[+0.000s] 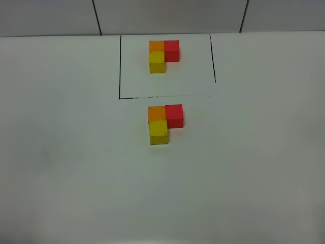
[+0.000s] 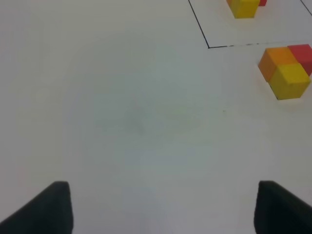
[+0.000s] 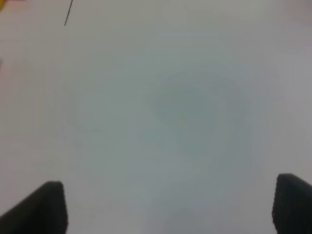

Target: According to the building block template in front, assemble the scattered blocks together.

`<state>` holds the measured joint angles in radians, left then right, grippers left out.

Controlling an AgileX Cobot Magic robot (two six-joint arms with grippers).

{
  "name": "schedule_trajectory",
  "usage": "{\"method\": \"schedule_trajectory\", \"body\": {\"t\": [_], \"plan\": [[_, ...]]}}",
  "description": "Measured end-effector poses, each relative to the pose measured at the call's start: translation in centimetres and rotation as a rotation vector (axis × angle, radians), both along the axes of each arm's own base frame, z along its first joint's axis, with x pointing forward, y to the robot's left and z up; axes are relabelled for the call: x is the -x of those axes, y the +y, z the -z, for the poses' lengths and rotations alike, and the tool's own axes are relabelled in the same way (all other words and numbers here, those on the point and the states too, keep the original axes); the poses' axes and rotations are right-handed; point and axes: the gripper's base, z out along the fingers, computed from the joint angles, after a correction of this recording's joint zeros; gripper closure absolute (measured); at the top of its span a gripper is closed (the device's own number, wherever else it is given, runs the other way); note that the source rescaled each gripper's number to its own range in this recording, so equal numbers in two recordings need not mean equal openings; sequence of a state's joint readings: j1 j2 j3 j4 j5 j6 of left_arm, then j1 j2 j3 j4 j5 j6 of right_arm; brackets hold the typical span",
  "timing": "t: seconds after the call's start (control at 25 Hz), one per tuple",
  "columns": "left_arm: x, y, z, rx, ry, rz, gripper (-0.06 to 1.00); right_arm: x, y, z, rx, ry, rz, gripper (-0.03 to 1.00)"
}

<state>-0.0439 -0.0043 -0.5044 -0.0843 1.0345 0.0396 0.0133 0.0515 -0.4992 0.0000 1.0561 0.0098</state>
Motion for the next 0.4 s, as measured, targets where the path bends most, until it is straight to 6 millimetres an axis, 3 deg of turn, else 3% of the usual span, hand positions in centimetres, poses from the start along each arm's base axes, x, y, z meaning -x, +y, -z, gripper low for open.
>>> {"method": "schedule_trajectory", "body": {"t": [0.4], "plan": [[0.00,0.00,0.00,0.000,0.000,0.000,0.15,0.00,0.00,0.00,0.000,0.000,0.000,0.17]]}}
